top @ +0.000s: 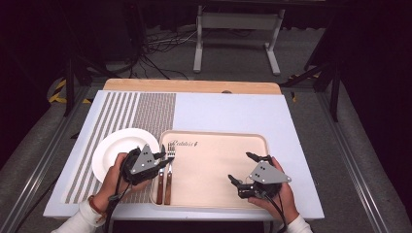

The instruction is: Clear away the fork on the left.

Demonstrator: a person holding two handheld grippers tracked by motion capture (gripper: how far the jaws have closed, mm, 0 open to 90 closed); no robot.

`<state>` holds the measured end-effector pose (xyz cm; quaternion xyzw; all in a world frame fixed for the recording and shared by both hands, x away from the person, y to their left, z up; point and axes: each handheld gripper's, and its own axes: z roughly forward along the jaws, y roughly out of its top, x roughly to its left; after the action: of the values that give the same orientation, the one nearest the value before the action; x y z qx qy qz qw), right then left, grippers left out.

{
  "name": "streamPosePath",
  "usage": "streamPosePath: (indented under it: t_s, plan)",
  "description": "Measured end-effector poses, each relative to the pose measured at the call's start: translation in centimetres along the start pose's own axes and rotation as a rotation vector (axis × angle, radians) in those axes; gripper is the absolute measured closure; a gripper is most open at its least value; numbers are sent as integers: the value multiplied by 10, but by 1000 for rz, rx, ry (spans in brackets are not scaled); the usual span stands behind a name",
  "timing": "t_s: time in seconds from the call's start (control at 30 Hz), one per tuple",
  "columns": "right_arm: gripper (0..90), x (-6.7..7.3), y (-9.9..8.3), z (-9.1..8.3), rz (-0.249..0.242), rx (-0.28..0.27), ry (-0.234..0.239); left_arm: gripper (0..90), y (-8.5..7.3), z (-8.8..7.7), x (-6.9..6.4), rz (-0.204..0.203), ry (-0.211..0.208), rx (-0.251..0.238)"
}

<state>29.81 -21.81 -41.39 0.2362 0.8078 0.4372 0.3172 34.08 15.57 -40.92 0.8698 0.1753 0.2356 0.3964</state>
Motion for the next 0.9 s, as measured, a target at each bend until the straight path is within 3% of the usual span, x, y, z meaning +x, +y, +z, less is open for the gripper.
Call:
streamPosePath:
  t_s: [0.3,0.5,0.6,0.9]
  plan:
    - [132,1,0,0,1,1,3,537,-5,-6,3,1,-12,-31]
    - [132,1,0,0,3,-2,1,464,-9,-12,6,-23,1,-55]
    - [132,1,0,0,2,-3,1,407,-12,-15,6,-24,21,-55]
    - [132,1,0,1,10,-7,-3,228,-19,-23,4,-31,29,-75]
